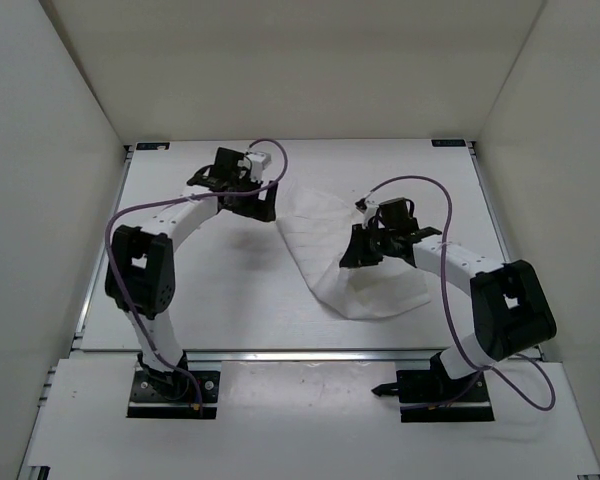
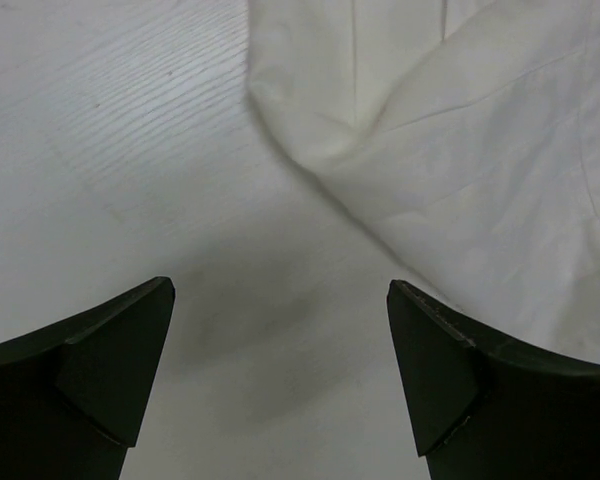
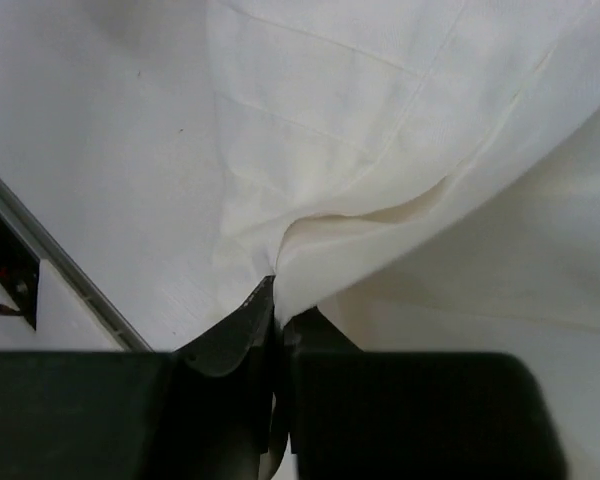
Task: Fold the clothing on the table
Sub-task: Flatten the skirt out
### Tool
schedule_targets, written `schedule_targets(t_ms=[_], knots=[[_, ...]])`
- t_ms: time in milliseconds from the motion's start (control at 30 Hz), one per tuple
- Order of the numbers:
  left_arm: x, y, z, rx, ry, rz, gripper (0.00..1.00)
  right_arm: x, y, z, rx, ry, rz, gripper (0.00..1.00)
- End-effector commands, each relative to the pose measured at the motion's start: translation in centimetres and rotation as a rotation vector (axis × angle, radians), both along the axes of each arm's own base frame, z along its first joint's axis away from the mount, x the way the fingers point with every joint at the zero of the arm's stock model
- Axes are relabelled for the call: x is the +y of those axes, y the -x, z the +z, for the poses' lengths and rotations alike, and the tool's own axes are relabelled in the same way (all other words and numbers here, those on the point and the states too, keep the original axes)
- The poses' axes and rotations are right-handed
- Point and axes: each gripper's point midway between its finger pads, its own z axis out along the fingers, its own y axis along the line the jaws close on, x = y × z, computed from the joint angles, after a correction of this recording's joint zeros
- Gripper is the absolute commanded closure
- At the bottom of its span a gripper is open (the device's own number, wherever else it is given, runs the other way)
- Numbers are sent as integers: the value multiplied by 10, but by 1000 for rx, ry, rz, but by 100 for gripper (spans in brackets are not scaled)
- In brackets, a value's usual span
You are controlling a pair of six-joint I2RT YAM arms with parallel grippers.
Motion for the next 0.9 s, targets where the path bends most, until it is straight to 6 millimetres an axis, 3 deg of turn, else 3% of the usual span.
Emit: schedule_targets(t_ms=[0,100,167,267,300,367,400,433,467,500,533,600,667,700,767,800,833,867], knots=[[8,4,53,-116,94,42,1,22,-19,27,-111,-37,47,100],[14,13,58,-134,105,37,1,47,-15,49,-130,-85,134,100],[17,22,60,-146,92,42,1,75,2,74,-139,-155,236,100],[31,22,73,-196,66,102,1,118,22,148,-268,-274,370,100],[38,20,75,-200,68,144,2,130,37,161,-279,-305,418,100],[54,14,105,-252,120,216,2,152,49,222,-387,-396,490,100],[67,11,123,-280,167,257,1,160,60,235,-394,-420,524,100],[86,6,134,-294,198,314,1,161,60,261,-442,-442,526,100],[91,6,152,-320,224,335,1,163,69,292,-483,-479,555,100],[101,3,177,-366,240,357,1,163,71,302,-504,-488,563,100],[113,4,183,-379,214,378,2,157,74,323,-542,-506,556,100],[118,5,223,-457,185,395,1,140,74,347,-607,-524,521,100],[115,12,251,-529,148,385,2,120,62,325,-566,-522,446,100],[113,16,267,-569,154,382,1,98,50,319,-577,-511,381,100],[101,21,285,-621,208,348,2,55,15,244,-443,-463,219,100],[97,21,283,-624,232,344,2,43,17,209,-383,-459,203,100],[92,21,278,-612,246,333,2,23,8,191,-343,-447,141,100],[92,20,276,-612,256,332,1,12,14,156,-275,-421,114,100]])
